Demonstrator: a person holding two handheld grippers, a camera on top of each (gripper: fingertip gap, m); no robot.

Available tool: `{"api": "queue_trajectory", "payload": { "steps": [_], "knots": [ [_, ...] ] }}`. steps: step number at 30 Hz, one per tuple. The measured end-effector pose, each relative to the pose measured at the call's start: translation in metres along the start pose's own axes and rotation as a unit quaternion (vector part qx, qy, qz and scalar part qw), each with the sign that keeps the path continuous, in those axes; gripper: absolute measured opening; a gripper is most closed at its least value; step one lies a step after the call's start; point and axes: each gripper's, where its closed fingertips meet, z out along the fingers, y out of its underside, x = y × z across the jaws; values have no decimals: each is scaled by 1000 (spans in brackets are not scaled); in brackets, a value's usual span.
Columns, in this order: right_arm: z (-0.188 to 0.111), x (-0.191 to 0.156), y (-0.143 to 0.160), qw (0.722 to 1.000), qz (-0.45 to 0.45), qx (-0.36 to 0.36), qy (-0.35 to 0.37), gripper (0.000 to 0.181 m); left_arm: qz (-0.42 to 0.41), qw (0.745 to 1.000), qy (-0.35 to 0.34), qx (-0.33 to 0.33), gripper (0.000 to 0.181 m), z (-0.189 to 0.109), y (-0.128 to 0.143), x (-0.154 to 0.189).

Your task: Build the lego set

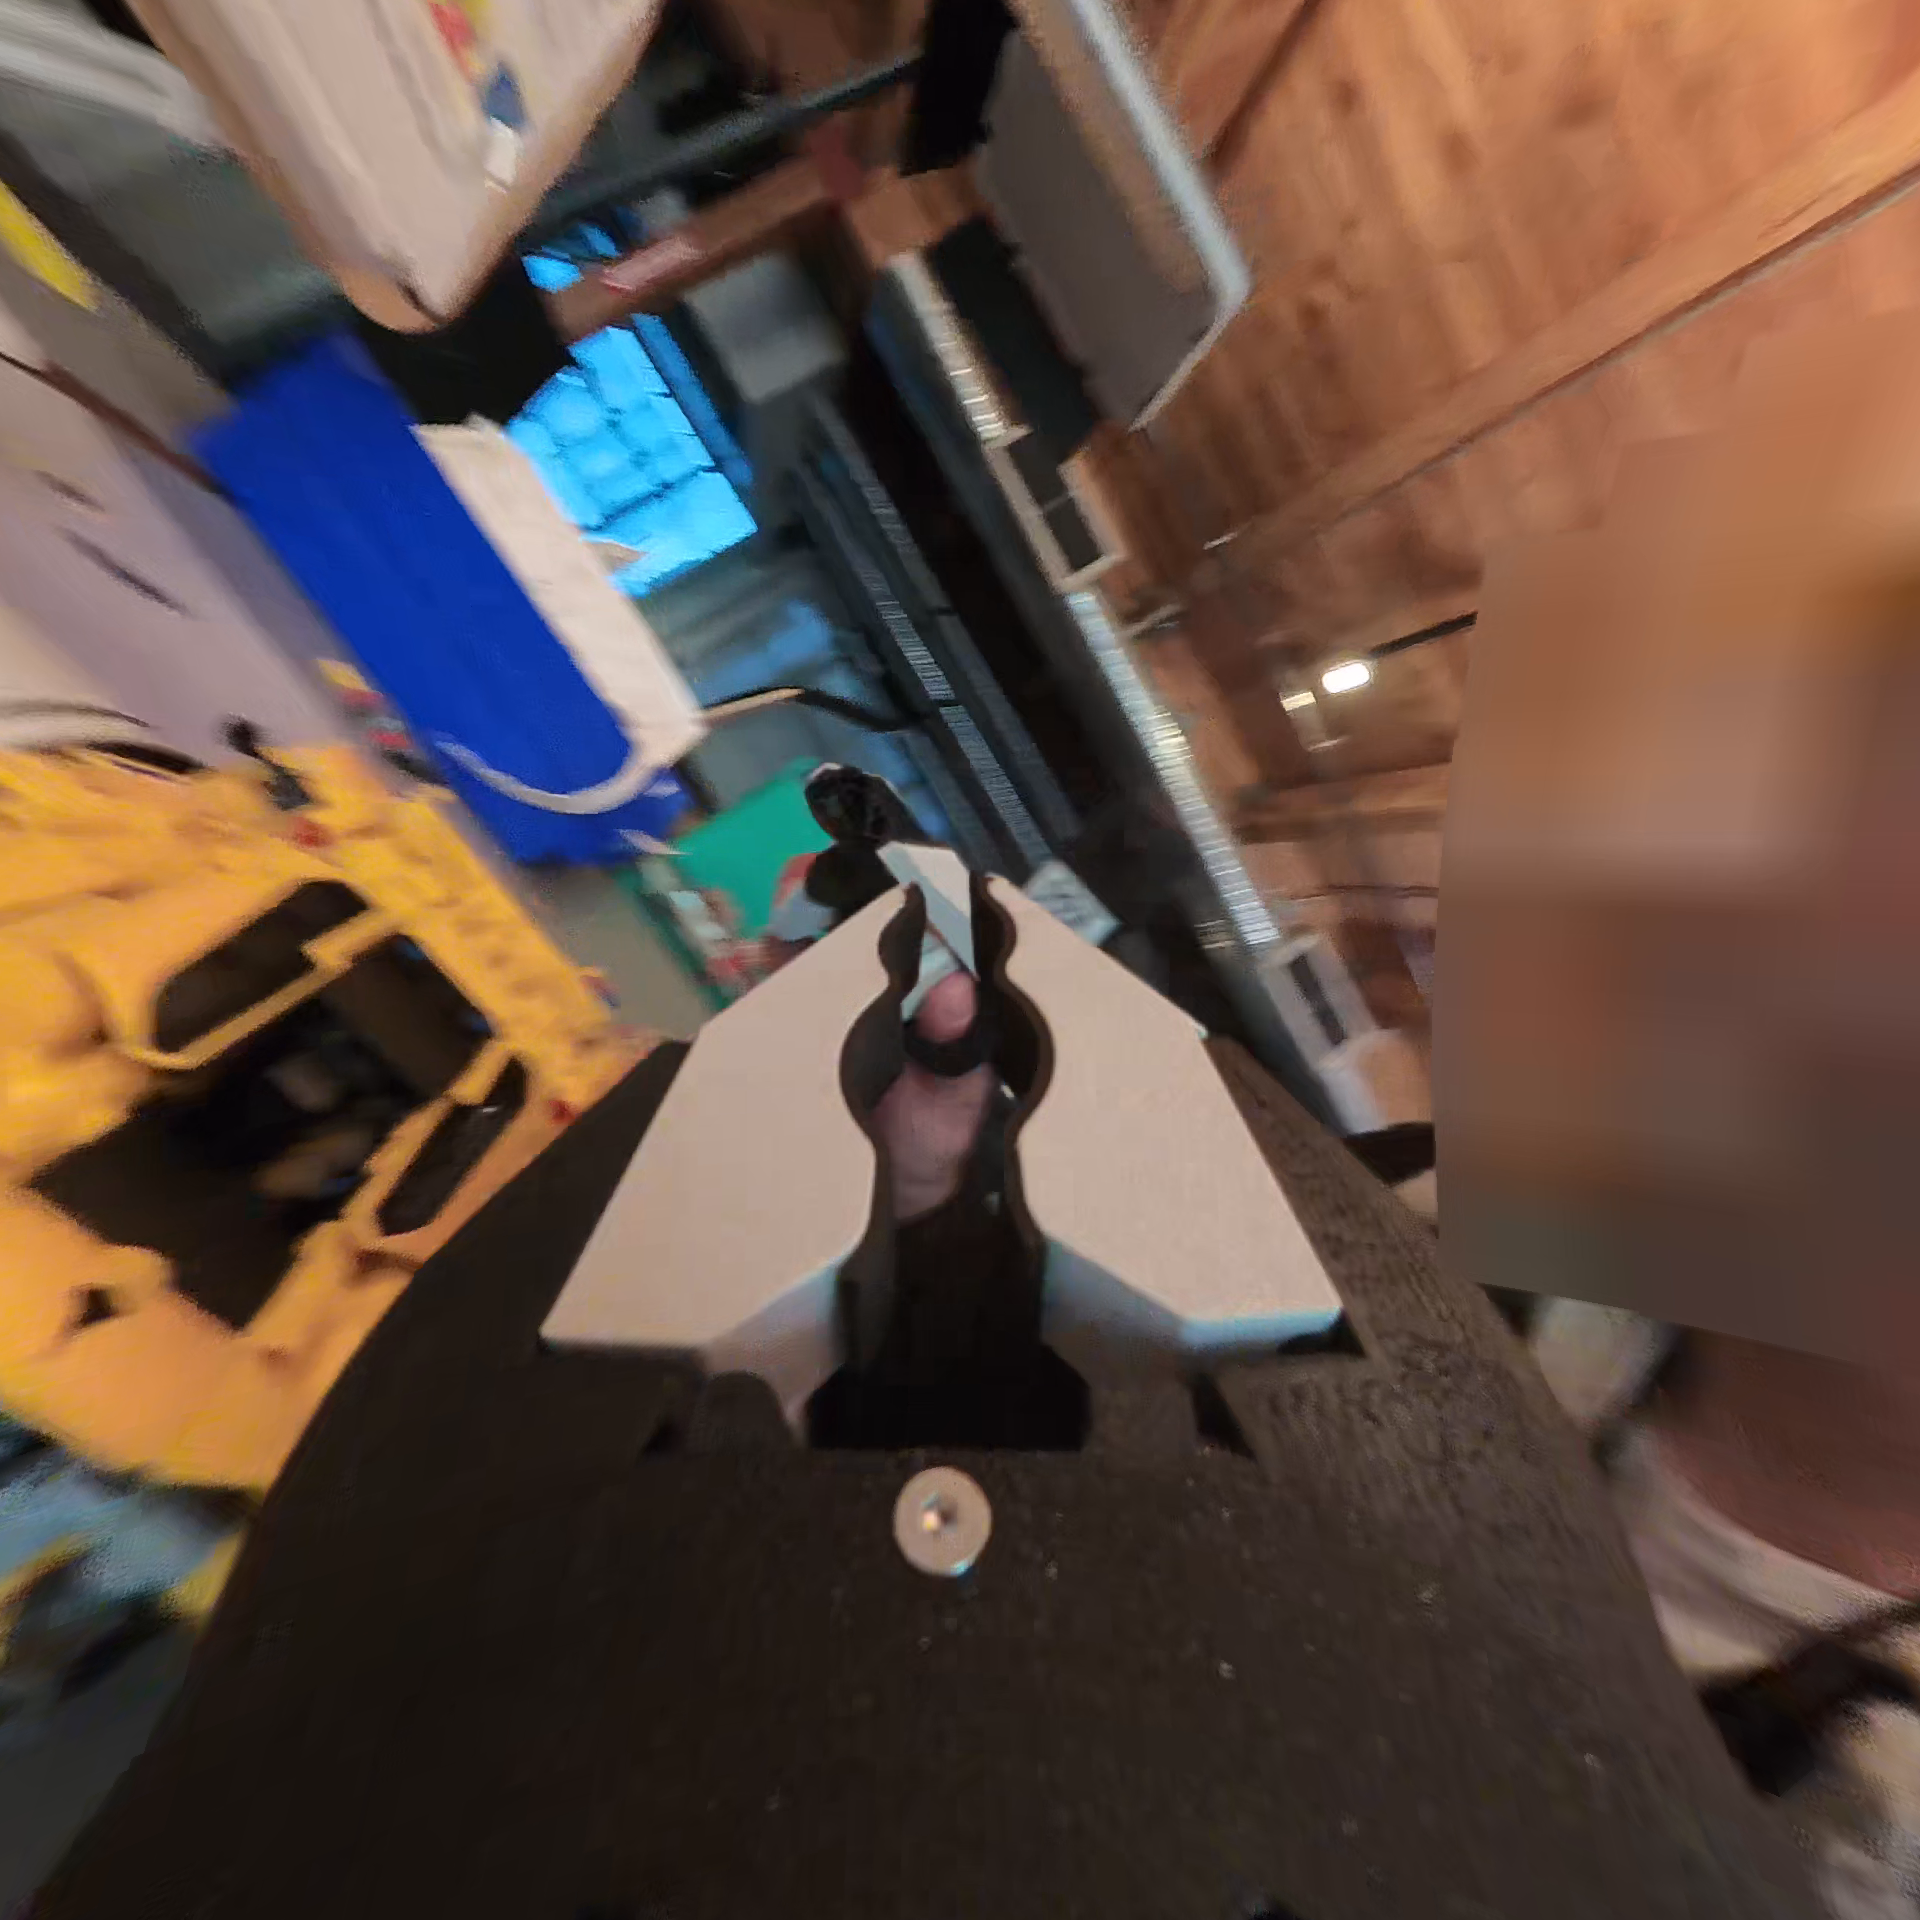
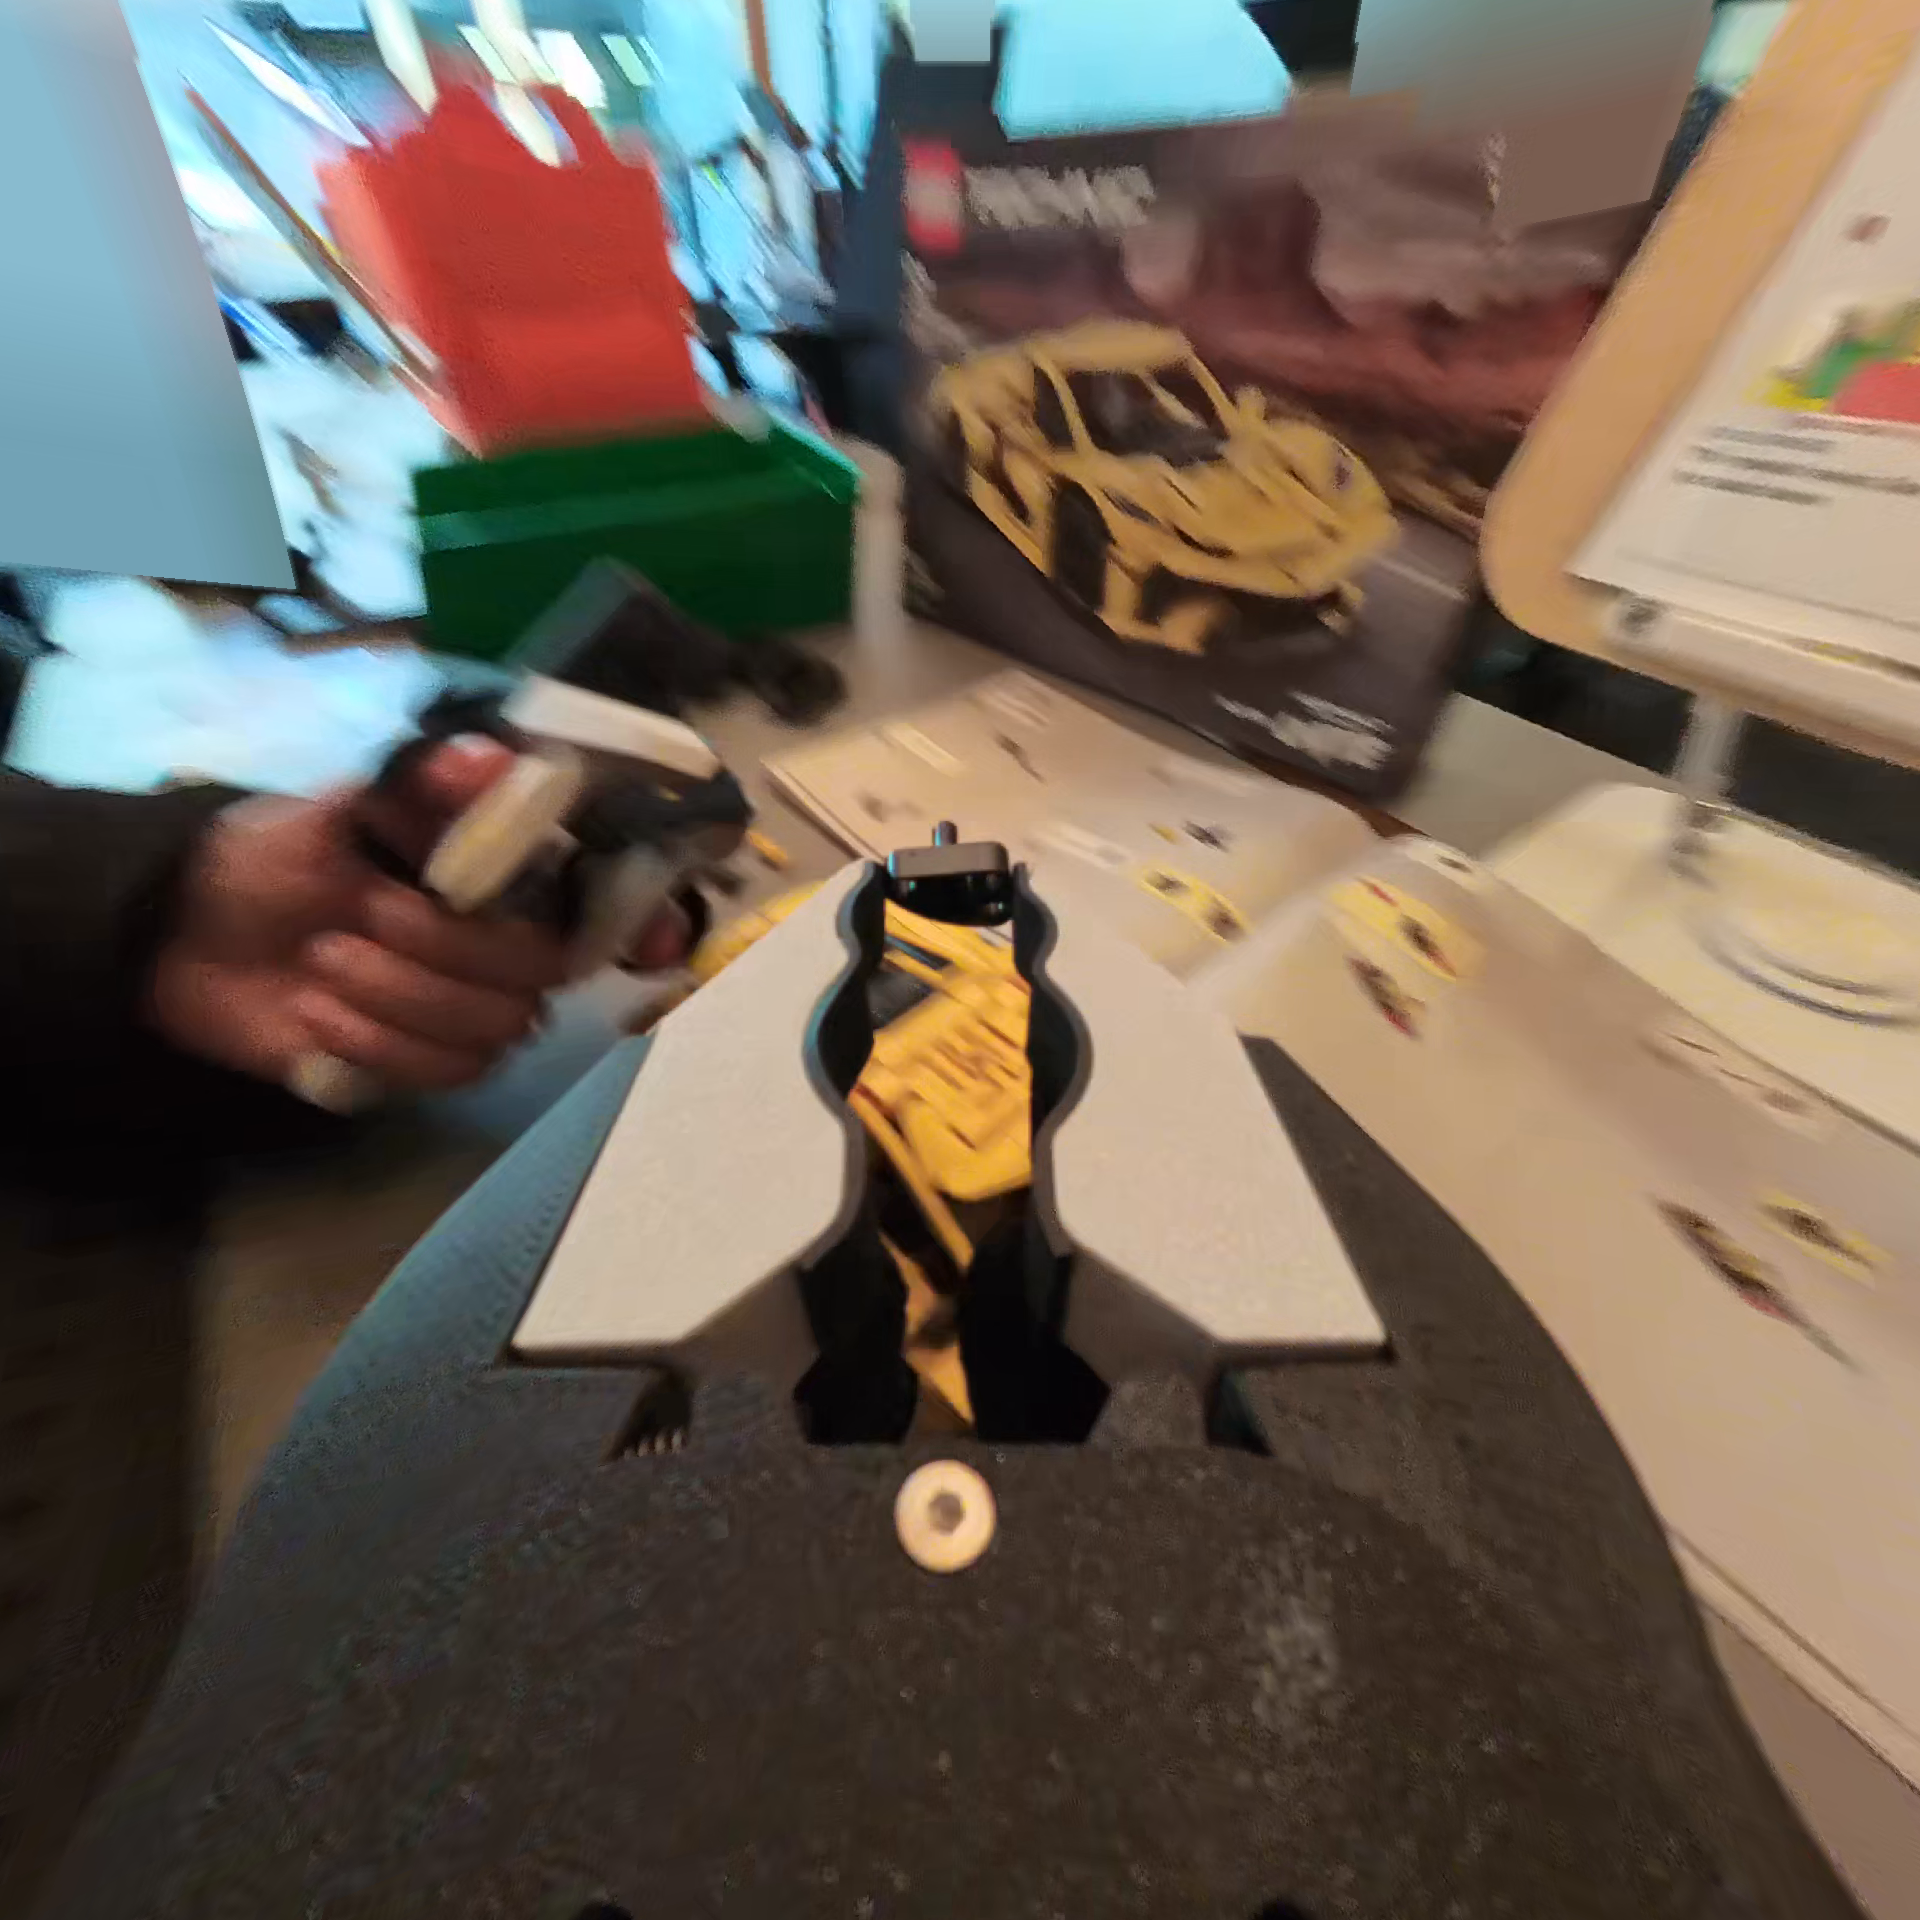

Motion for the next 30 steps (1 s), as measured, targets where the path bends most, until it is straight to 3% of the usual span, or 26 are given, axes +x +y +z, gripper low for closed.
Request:
{"api": "queue_trajectory", "payload": {
  "steps": [4, 9, 12, 19, 25, 30],
  "knots": [
    [4, 7, 14, 986, -125, -60, 88, 22, 177, 975, -120, -67, 11, 2, 9, -17],
    [10, -12, 16, 930, -321, -88, 155, 23, 412, 867, -244, -140, 31, 3, 19, -32],
    [11, -18, 13, 904, -375, -90, 184, 23, 469, 832, -264, -137, 30, 4, 19, -29],
    [17, -37, 15, 881, -433, -81, 173, 23, 417, 869, -234, -124, 31, 6, 18, -21],
    [20, -46, 15, 866, -463, -72, 175, 23, 427, 854, -250, -159, 16, 3, 25, -28],
    [23, -44, 23, 901, -401, -73, 149, 23, 459, 825, -271, -190, 16, -2, 22, -34]
  ]
}}
